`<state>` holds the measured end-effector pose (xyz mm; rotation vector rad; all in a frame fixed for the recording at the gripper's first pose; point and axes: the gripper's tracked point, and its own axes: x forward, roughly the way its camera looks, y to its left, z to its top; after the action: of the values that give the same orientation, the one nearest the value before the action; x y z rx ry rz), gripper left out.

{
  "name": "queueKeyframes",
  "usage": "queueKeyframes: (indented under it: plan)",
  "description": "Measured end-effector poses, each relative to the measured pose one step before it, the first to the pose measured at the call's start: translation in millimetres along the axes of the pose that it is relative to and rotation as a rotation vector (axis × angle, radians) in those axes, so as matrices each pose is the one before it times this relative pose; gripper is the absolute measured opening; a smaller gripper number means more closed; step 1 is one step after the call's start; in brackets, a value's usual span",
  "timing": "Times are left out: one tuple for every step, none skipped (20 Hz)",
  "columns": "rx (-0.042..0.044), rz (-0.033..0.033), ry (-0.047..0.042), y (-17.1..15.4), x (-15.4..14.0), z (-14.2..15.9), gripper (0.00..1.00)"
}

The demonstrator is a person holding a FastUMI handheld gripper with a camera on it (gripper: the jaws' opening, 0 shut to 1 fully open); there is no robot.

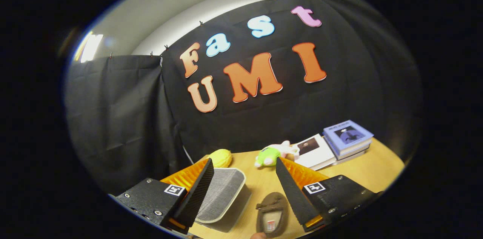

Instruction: Open the storage box then place both shoes into the box .Put the left shoe in first, then the right shoe, with the right side of both shoes facing outward in a uniform manner.

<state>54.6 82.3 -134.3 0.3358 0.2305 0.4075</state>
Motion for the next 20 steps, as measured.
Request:
queueKeyframes:
  plan:
    - [0.03639, 0.03180, 0.01698, -1.35, 4.56, -11.12, 0.98]
    - [0.03291, 0.03402, 0.01542, 1.40, 4.85, -9.02, 0.98]
    - [0.02621, 0.03206, 0.01284, 0.65, 3.06, -9.46, 0.98]
    - [0.02127, 0.02294, 0.01223, -0.77, 2.91, -8.36, 0.98]
    - [0.01940, 0.01323, 0.01118, -2.76, 2.77, -7.29, 0.98]
    - [0.02011, 0.00910, 0.01204, -4.00, 3.18, -6.94, 0.98]
    - [0.02027, 0.00556, 0.01446, -4.10, 4.66, -8.73, 0.98]
    - [0.02037, 0.00650, 0.01602, -4.38, 3.73, -8.33, 0.98]
    - [0.02021, 0.00399, 0.01717, -2.87, 3.85, -8.14, 0.98]
    - [0.01878, 0.00605, 0.01369, -2.67, 3.88, -5.23, 0.98]
    - [0.01801, 0.01197, 0.01749, -0.75, 4.29, -7.79, 0.98]
    - [0.01828, 0.01515, 0.02233, -0.05, 5.22, -7.88, 0.98]
    - [0.01798, 0.01600, 0.02769, 1.93, 6.63, -9.45, 0.98]
    - [0.01506, 0.01009, 0.02277, -0.22, 5.06, -8.67, 0.98]
    - [0.01402, 0.00969, 0.02073, -0.09, 5.74, -6.34, 0.98]
    - [0.01772, 0.01294, 0.01847, 1.17, 6.72, -6.18, 0.98]
    - [0.02253, 0.01800, 0.01789, 2.21, 4.75, -5.69, 0.98]
    - [0.02383, 0.01429, 0.01922, 0.49, 5.07, -5.96, 0.98]
    - [0.02373, 0.01238, 0.01540, -0.05, 4.23, -5.33, 0.98]
    - [0.02455, 0.01748, 0.01639, 1.74, 4.57, -4.45, 0.98]
